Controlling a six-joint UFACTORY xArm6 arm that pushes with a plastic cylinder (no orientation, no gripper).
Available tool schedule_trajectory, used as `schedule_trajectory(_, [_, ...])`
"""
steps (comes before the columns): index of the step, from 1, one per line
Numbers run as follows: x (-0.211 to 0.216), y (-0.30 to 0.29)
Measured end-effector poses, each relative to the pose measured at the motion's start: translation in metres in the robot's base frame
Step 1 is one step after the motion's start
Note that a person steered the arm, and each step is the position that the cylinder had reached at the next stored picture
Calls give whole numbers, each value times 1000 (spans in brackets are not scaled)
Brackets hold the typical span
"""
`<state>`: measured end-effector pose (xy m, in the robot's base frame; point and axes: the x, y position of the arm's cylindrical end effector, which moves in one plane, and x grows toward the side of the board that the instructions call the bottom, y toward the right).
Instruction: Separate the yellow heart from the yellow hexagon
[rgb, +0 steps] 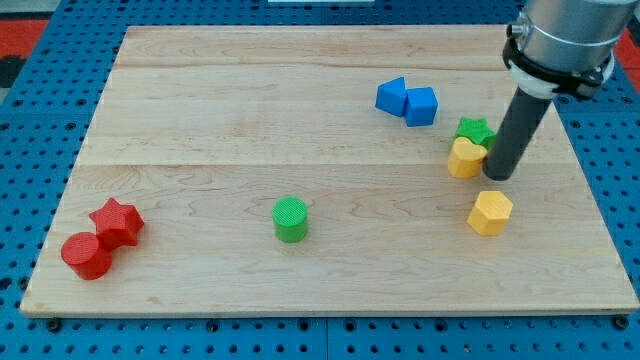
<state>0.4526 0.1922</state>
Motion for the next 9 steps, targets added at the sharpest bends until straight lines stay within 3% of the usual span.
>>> schedule_trajectory(2, [-4, -10])
schedule_trajectory(4, [-12, -87])
schedule_trajectory(7, [-40, -77])
schedule_trajectory(9, [-48, -120])
